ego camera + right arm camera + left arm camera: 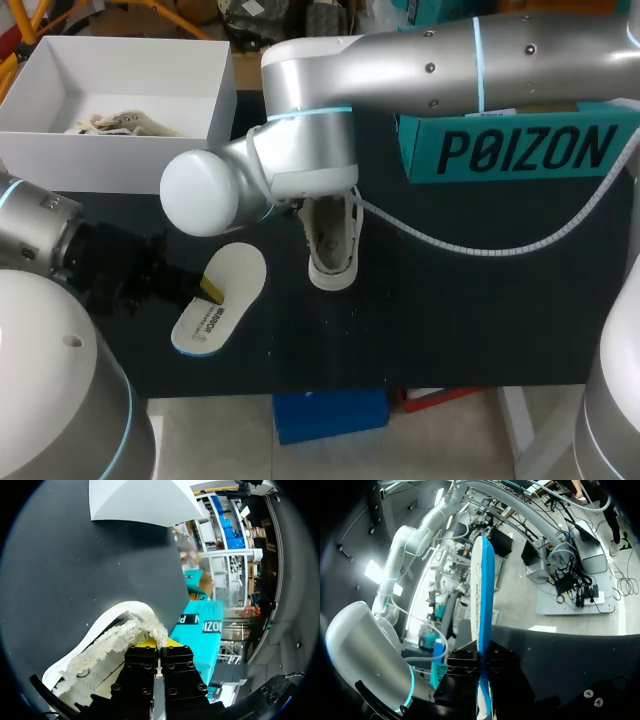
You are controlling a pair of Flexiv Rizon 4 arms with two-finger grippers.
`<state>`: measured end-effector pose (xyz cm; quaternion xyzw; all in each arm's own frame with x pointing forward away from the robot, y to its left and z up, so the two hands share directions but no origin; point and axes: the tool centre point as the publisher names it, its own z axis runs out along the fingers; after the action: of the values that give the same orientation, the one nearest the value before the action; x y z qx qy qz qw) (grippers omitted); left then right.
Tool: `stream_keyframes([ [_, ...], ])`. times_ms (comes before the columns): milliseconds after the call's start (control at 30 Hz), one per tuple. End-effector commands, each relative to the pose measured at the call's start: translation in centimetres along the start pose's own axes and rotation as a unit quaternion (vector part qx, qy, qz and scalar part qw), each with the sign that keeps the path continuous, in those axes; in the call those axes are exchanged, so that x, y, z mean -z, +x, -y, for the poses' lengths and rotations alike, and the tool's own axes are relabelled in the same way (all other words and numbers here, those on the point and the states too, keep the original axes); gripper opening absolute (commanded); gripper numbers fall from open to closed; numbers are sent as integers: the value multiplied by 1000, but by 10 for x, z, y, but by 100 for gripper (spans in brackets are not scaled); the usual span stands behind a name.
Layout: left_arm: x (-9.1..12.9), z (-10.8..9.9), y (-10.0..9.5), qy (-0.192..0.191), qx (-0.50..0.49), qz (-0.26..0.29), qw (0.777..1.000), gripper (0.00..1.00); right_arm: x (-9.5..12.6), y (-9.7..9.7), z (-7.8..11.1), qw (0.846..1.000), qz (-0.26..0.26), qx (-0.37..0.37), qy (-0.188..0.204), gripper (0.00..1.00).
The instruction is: Take the shoe out of the shoebox, open the shoe tongue, remove and reinsert the insole, then place the shoe into the shoebox
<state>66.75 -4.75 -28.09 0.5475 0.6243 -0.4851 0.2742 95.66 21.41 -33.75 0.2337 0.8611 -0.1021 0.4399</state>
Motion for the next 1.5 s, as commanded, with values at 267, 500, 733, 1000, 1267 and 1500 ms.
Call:
stream_keyframes([
  [267, -1, 1, 0, -2, -1, -1, 1000, 0, -16, 13, -11, 1000, -23, 7, 0, 0],
  [500, -1, 1, 0, -2, -1, -1, 1000, 0, -22, 24, -9, 999, -45, 9, 1, 0],
  [733, -1, 1, 0, -2, -1, -1, 1000, 0, -29, 32, -4, 998, -66, 4, 3, 0],
  [1000, -1, 1, 0, -2, -1, -1, 1000, 0, -34, 36, -2, 996, -93, -11, -8, 0],
  [1267, -1, 1, 0, -2, -1, -1, 1000, 0, -35, 36, -1, 994, -104, -19, -17, 0],
  [1500, -1, 1, 0, -2, -1, -1, 1000, 0, -29, 30, 3, 994, -107, -29, -23, 100],
])
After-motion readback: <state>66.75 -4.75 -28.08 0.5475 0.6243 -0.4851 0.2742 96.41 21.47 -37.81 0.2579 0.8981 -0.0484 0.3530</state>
